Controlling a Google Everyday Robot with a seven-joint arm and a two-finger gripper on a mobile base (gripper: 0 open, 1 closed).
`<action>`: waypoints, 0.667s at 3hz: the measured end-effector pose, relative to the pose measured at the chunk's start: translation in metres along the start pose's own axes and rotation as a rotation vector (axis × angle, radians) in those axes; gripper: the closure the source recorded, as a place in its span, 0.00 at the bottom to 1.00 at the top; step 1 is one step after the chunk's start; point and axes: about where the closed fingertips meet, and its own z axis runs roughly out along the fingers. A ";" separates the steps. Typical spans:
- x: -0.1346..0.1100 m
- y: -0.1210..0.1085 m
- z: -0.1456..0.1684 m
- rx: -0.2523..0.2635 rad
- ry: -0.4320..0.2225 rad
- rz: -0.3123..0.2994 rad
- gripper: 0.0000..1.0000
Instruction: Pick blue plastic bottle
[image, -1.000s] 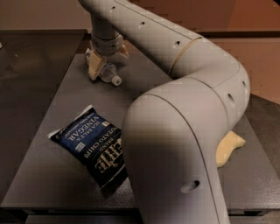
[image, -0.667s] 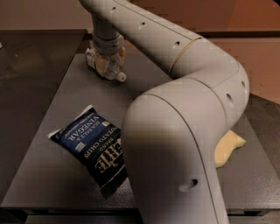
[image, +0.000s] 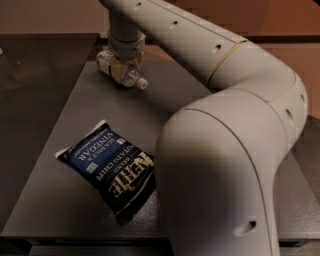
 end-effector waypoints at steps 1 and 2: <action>0.002 0.004 -0.029 -0.004 -0.057 -0.048 1.00; 0.002 0.009 -0.066 -0.002 -0.103 -0.123 1.00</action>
Offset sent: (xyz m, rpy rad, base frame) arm -0.0491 -0.0098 0.1095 0.0397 -0.1513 0.2317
